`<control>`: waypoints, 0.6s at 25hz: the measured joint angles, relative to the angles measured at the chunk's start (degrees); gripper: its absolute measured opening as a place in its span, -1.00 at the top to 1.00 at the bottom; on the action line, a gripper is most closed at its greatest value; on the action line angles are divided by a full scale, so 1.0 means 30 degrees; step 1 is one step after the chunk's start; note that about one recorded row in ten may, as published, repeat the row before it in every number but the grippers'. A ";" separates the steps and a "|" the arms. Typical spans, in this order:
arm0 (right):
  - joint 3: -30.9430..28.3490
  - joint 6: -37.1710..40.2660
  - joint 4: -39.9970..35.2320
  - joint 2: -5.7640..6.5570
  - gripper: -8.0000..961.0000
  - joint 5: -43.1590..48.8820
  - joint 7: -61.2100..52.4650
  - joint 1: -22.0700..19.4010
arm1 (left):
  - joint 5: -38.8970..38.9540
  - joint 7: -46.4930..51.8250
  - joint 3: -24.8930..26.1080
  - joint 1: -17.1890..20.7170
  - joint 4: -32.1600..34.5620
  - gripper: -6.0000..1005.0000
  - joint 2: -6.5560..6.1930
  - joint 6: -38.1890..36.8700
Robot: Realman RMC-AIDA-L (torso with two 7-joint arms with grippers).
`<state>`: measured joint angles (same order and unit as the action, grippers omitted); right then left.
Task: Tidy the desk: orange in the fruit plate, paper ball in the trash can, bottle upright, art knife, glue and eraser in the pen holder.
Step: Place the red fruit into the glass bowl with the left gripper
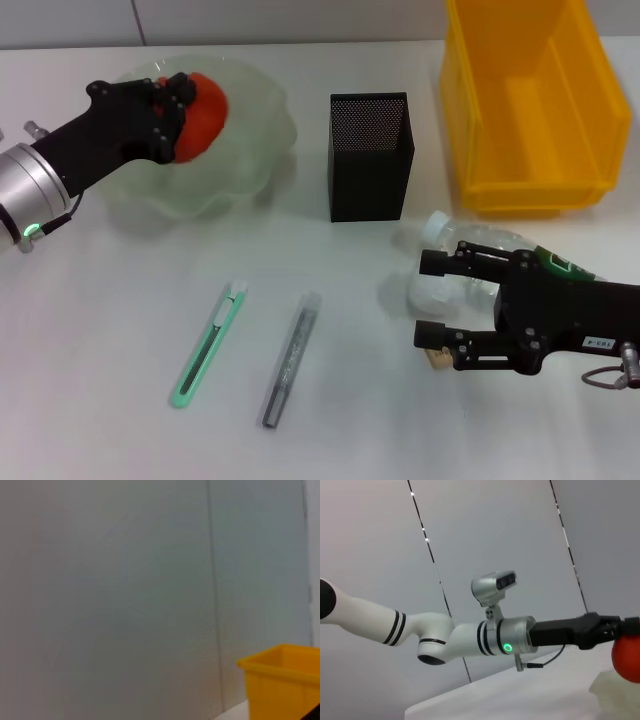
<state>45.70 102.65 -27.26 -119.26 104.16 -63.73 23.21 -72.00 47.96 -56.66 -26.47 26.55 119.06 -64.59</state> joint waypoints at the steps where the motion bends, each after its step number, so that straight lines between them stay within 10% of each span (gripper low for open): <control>1: 0.0000 0.0001 0.0041 0.0001 -0.74 -0.0003 0.0000 0.0026 | 0.0209 -0.0004 -0.0047 -0.0022 -0.0081 0.89 0.0005 0.0238; 15: 0.0000 0.0001 0.0122 0.0000 -0.74 -0.0007 0.0004 0.0055 | 0.0971 -0.0163 -0.0223 -0.0330 -0.0636 0.88 0.0009 0.1426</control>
<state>45.70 102.66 -26.89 -119.26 104.14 -63.72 23.38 -69.09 47.47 -57.33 -27.46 24.64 119.09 -60.31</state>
